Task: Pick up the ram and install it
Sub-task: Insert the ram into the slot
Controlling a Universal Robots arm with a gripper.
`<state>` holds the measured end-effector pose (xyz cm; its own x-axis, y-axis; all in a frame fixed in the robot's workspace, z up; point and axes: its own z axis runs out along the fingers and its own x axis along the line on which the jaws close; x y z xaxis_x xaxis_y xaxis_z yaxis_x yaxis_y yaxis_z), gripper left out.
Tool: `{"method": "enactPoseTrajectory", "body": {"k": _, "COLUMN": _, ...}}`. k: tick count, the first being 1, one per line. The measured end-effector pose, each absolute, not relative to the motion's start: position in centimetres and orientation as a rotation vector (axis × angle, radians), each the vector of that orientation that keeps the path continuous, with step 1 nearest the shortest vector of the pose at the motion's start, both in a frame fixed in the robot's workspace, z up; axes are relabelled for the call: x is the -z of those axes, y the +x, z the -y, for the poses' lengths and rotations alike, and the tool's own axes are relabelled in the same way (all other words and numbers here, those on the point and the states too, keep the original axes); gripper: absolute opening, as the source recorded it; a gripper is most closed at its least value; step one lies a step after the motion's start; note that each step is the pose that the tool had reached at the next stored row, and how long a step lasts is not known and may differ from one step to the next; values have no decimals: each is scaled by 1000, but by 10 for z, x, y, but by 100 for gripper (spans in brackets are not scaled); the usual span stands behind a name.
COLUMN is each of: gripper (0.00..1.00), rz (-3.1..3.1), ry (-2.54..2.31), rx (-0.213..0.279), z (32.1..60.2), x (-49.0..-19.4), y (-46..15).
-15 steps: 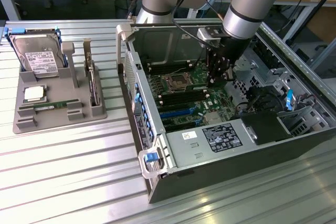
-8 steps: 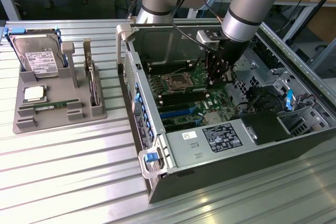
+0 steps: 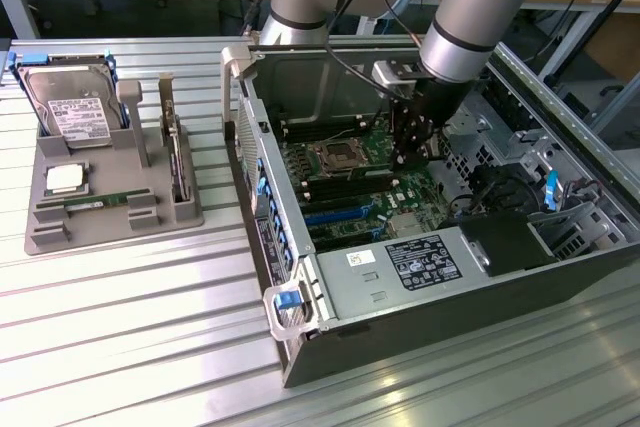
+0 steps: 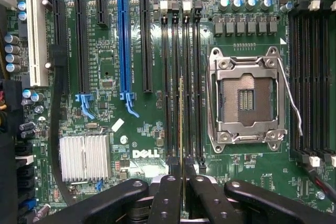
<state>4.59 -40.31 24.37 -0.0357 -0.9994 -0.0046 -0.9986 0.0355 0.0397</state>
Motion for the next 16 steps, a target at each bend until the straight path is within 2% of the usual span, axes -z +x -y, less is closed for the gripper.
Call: {"method": "enactPoseTrajectory", "body": {"k": 16, "gripper": 13, "rz": 2243, "ry": 2166, "rx": 48, "z": 404, "x": -243, "y": 17}}
